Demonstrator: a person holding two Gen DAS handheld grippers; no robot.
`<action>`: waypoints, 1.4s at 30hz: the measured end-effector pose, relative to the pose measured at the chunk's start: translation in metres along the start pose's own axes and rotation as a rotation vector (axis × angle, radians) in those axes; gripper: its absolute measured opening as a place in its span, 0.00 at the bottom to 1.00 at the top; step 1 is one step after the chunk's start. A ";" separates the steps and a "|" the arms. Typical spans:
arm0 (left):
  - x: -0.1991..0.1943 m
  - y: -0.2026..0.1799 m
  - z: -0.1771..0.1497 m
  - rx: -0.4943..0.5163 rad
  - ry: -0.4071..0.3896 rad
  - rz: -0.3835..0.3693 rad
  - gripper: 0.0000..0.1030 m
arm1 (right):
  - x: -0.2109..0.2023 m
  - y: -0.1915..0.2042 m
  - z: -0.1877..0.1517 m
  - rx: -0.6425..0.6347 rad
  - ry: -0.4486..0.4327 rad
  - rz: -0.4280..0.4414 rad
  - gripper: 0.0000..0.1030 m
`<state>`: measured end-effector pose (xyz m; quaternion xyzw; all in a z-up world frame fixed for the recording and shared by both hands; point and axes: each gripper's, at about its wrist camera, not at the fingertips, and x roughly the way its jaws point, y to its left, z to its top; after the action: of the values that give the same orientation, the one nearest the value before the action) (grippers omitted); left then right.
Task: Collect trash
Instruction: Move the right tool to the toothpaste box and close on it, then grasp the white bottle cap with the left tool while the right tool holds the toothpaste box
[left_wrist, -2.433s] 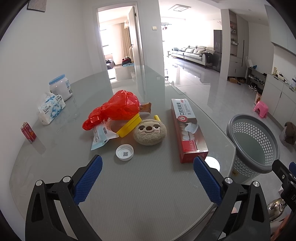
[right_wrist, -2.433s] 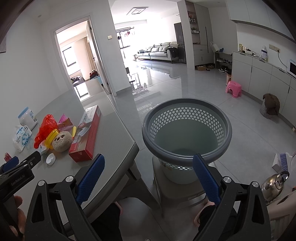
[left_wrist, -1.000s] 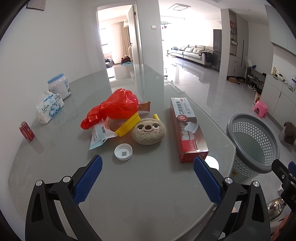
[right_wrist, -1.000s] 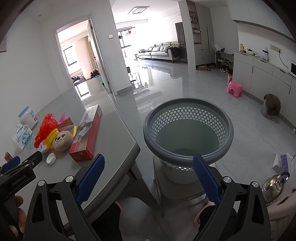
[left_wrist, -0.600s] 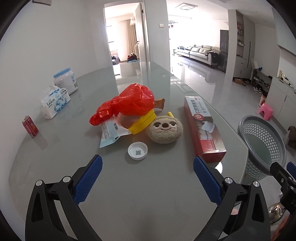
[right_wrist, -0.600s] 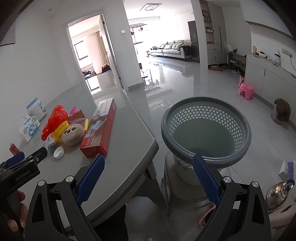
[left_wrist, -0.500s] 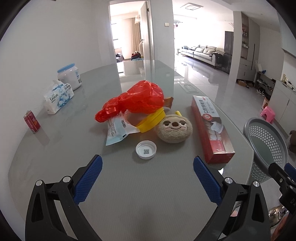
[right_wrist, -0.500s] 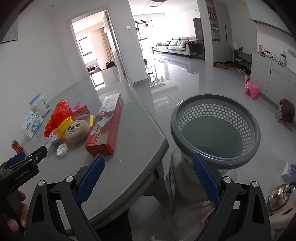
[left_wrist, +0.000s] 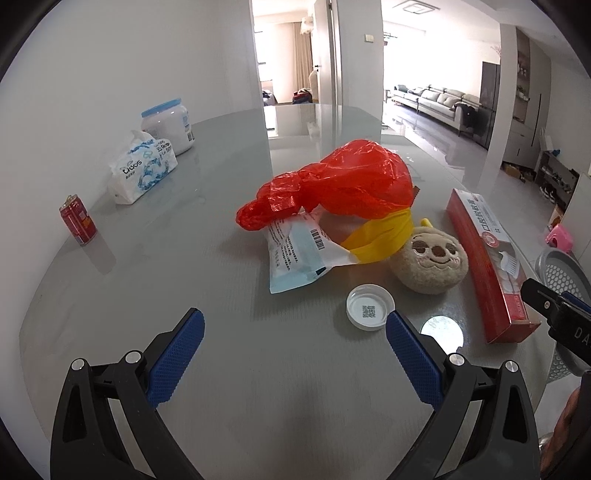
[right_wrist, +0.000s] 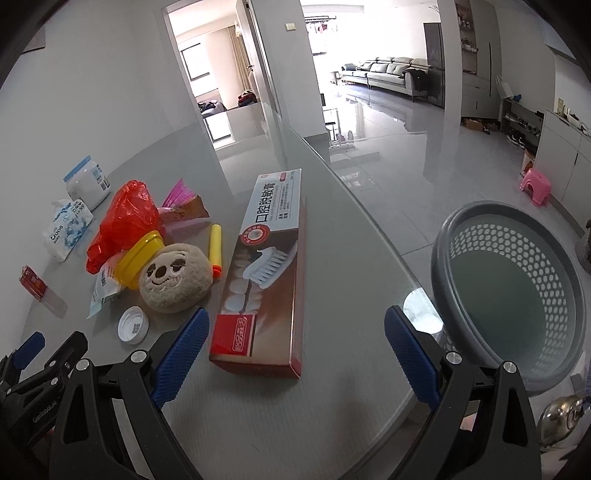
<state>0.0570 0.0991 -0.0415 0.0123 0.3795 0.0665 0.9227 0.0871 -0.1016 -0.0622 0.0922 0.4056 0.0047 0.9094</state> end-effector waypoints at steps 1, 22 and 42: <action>0.003 0.001 0.001 -0.001 0.003 -0.003 0.94 | 0.003 0.001 0.002 -0.001 0.005 -0.007 0.89; 0.015 -0.005 -0.001 -0.009 0.033 -0.041 0.94 | 0.046 0.015 0.029 -0.016 0.067 -0.081 0.89; 0.025 -0.008 -0.003 -0.038 0.072 -0.091 0.94 | 0.064 -0.001 0.030 -0.015 0.104 -0.038 0.50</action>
<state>0.0736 0.0948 -0.0614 -0.0250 0.4111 0.0323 0.9107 0.1523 -0.1022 -0.0897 0.0772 0.4537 -0.0046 0.8878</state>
